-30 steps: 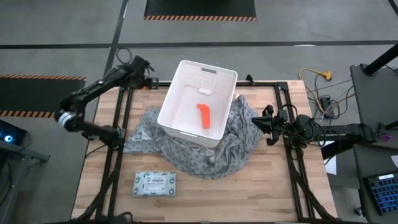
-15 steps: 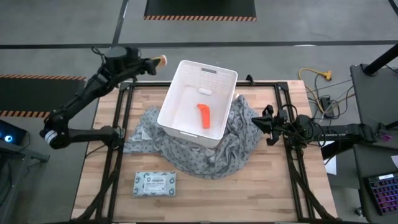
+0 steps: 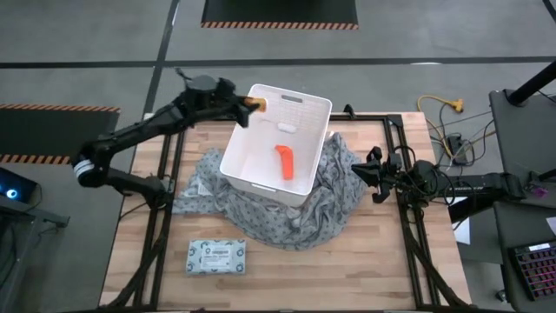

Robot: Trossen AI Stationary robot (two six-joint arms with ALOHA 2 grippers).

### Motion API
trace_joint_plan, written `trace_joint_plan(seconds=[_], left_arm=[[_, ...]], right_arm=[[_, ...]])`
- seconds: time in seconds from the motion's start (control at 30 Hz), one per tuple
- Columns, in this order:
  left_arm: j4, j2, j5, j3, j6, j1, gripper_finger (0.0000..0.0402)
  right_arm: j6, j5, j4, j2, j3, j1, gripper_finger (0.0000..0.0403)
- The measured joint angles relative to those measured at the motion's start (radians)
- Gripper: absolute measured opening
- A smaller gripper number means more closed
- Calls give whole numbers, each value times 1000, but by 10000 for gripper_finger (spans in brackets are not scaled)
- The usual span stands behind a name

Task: Pick & place medical supplies in basket/bin
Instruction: Put the orange pill bottle into the white bin

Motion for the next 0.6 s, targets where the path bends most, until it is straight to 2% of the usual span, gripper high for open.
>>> trace_joint_plan(seconds=[0.17, 0.27, 0.43, 0.6], left_arm=[[-130, 131, 0, 175, 104, -64, 178], [-288, 239, -9, 320, 156, -69, 178], [-557, 426, -80, 550, 244, -69, 178], [-720, 584, -80, 731, 284, -69, 178]], right_arm=[[0, 0, -1, 0, 0, 0, 33], [0, 0, -13, -1, 0, 0, 33], [0, 0, -23, -1, 0, 0, 33], [-3, 1, -23, -1, 0, 0, 33]])
